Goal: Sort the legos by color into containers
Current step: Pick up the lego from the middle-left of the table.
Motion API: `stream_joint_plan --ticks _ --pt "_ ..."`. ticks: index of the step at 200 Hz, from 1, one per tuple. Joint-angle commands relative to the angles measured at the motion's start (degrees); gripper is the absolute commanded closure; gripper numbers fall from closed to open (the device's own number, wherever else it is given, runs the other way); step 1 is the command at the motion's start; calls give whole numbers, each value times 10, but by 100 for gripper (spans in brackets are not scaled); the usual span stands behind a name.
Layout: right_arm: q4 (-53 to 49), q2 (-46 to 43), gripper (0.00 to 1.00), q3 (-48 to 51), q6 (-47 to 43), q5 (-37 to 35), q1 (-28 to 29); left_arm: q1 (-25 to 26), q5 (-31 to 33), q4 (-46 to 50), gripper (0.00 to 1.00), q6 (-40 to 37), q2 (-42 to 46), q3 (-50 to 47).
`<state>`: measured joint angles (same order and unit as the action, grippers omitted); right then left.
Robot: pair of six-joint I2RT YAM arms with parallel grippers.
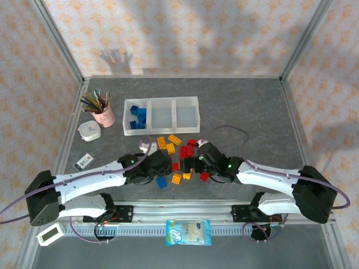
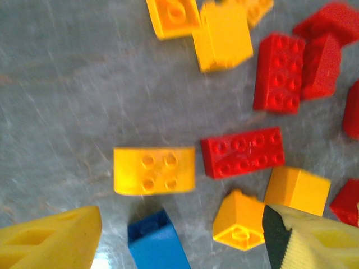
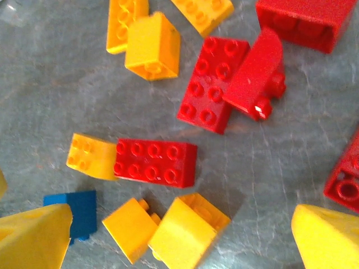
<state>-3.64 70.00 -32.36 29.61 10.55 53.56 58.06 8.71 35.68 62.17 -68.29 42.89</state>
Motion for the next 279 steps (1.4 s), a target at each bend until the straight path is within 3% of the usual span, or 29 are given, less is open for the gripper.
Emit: stream_joint_plan --ticks 1,70,164,223,279 --pt "12 -20 0 13 23 -27 3 32 -4 -17 22 66 -32 -15" --pt "11 -43 0 18 37 -48 3 60 -13 -34 21 104 -92 -46" --pt "14 -28 0 1 32 -46 2 61 0 -88 44 140 -116 -93" --pt "17 -26 0 -12 30 -42 3 62 5 -86 65 135 -111 -96" --pt "11 -7 0 -53 25 -36 -2 58 62 -4 69 127 -47 -58"
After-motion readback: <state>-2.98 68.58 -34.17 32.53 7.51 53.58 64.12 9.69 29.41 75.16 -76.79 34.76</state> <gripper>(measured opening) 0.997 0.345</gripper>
